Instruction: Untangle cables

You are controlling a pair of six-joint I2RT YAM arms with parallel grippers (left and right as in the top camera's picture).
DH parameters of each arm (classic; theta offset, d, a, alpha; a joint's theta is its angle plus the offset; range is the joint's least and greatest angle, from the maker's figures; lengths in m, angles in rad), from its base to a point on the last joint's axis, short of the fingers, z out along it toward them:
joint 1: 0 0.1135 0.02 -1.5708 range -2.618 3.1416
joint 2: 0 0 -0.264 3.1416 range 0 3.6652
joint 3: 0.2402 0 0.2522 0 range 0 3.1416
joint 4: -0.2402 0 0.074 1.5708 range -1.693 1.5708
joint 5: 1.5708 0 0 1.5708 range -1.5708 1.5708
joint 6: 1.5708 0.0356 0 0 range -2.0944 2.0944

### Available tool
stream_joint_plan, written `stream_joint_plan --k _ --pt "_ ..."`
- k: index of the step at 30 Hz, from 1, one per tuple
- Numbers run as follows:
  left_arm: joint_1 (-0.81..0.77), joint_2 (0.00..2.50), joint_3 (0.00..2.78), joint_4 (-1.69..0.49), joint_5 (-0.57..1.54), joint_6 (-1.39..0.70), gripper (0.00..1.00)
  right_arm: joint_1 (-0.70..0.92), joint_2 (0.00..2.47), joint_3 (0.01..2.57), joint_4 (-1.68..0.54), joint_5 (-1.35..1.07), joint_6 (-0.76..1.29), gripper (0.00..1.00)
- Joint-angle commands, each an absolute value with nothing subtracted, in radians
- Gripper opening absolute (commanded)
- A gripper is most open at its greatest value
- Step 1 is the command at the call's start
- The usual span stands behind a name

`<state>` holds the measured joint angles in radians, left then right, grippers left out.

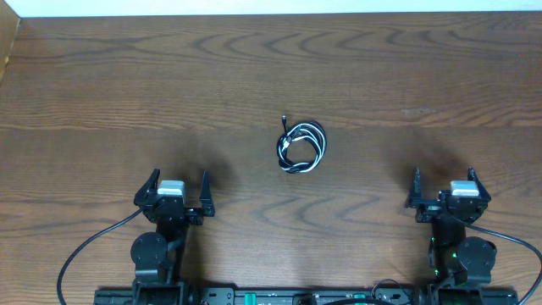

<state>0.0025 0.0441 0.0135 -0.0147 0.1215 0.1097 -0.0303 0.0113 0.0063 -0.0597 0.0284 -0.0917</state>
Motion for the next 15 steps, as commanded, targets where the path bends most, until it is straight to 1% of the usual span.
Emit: stream_joint_plan --k 1,10,15 --pt "-0.001 0.044 0.005 -0.059 0.138 0.127 1.00 -0.025 0.011 0.006 -0.054 0.004 -0.122 0.99" --pt "-0.001 0.048 0.071 -0.056 0.120 0.126 1.00 -0.025 0.011 0.006 -0.006 -0.032 -0.167 0.99" --pt "-0.001 0.099 0.126 -0.056 0.115 0.126 1.00 -0.025 0.011 0.010 -0.003 -0.037 -0.167 0.99"
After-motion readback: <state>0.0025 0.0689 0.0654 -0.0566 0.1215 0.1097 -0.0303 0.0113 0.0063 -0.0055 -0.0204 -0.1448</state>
